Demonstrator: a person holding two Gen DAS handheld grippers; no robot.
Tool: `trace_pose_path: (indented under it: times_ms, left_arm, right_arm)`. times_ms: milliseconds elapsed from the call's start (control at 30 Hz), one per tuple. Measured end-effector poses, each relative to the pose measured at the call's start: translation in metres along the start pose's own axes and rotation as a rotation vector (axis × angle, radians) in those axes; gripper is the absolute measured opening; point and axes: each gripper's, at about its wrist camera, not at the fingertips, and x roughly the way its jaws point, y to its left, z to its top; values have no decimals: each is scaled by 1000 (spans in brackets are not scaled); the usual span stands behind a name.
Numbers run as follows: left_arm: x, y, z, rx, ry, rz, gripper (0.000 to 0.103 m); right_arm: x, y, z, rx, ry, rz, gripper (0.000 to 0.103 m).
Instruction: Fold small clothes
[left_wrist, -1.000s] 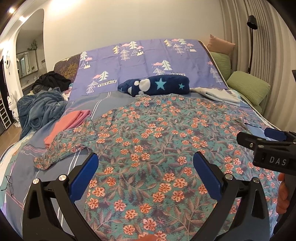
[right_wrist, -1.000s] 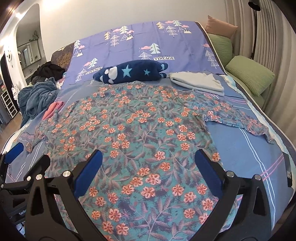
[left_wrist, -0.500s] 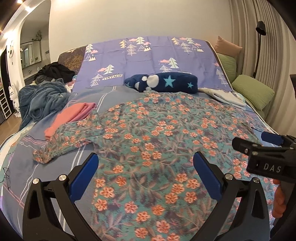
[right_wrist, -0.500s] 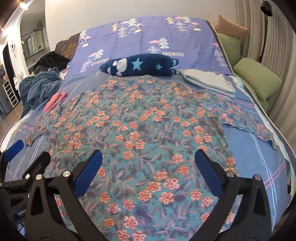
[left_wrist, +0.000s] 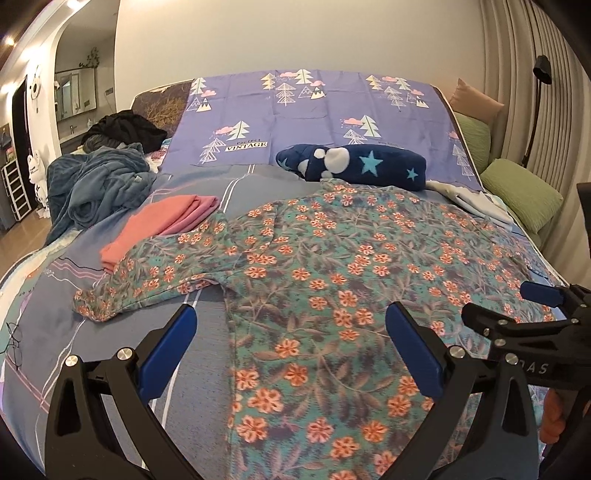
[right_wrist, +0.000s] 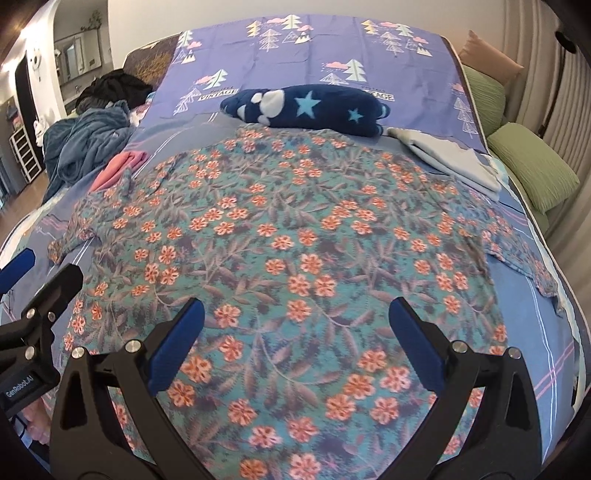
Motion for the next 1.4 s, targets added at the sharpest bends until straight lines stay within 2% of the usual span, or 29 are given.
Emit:
trace_pose_path:
  times_ms: [300,467,567,700,767,933,1000,1100,1200,1233,1300,1367,1400]
  left_arm:
    - [14,25,-1,-37,16,13,102]
    - [23,61,-3,-110,43,39,102]
    - [26,97,-6,-190,58,95,98]
    - [29,162,-19,-354,73,167,83]
    - [32,200,-29,-453,92,212,80]
    - [50,279,-53,-713,142,203,71]
    - [64,308,-55,-780,160,234,71]
    - [84,331,-54,-810,193,284,67]
    - [115,358,-59,-887,249,255,47]
    - [130,368,-64,-956,275,208,45]
    - [146,378,-71,-1040,297,184,43]
    - [152,382,-69,-1051,294,216,42]
    - [153,383,-67,-1040,296,239,38]
  right_arm:
    - [18,29,9,-68,20,1,101]
    - [27,42,13,-107,33,6,101]
    - [33,44,15,-120,44,6,101]
    - [39,44,18,-123,55,15,101]
    - [41,45,18,-129,54,15,101]
    - [46,44,19,-137,69,11,101]
    - [47,44,19,-140,69,6,101]
    - [45,45,20,-149,59,3,101]
    - [45,43,22,-149,57,-5,101]
    - [46,41,22,-147,58,-7,101]
    - [46,38,23,-143,59,-13,101]
    - [45,36,24,-142,55,-20,101]
    - [44,34,24,-143,52,-23,101]
